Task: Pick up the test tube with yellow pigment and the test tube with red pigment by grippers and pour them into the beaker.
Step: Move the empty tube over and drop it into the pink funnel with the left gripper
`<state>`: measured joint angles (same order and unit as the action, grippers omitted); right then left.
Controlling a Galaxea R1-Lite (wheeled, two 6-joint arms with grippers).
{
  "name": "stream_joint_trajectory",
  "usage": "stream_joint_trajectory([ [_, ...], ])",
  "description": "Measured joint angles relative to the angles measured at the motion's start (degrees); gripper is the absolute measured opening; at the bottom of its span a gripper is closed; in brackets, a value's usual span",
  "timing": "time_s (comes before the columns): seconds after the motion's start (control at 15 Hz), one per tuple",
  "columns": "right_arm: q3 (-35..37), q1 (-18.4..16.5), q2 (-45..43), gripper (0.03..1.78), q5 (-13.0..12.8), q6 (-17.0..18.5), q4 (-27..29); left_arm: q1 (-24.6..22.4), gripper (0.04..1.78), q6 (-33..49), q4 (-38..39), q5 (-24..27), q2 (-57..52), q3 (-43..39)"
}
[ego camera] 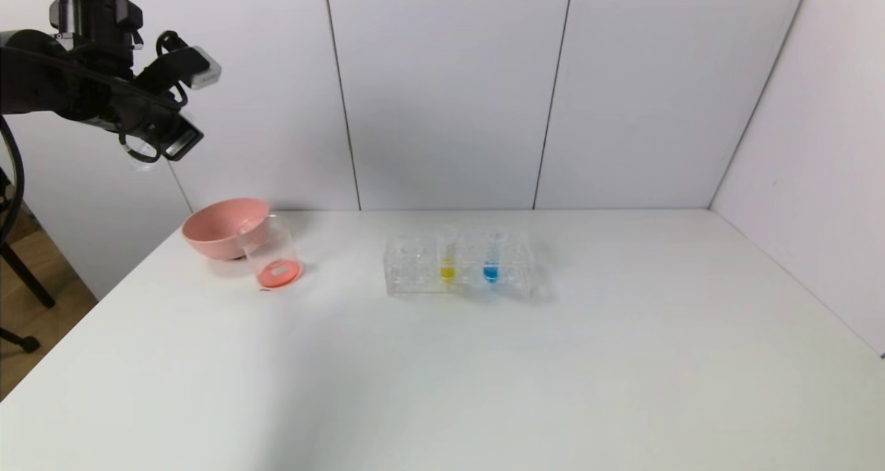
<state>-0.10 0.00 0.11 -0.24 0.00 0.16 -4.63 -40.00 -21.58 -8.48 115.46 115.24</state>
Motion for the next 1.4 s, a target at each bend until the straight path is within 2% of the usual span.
stream_joint_trajectory([
  [0.4,0.0,0.0,0.0,0.11,0.0,0.0,0.02,-1.95,0.49,28.76,6.42,0.0,-0.3,-0.46],
  [0.73,0.0,0.0,-0.01,0.11,0.0,0.0,0.02,-2.44,0.49,32.93,16.68,0.2,1.18,-1.68],
  [1.13,0.0,0.0,0.0,0.11,0.0,0.0,0.02,-2.94,0.49,36.41,20.07,0.28,3.51,-6.17],
  [1.4,0.0,0.0,0.0,0.11,0.0,0.0,0.02,-3.24,0.49,37.91,30.83,0.44,6.95,-11.63],
])
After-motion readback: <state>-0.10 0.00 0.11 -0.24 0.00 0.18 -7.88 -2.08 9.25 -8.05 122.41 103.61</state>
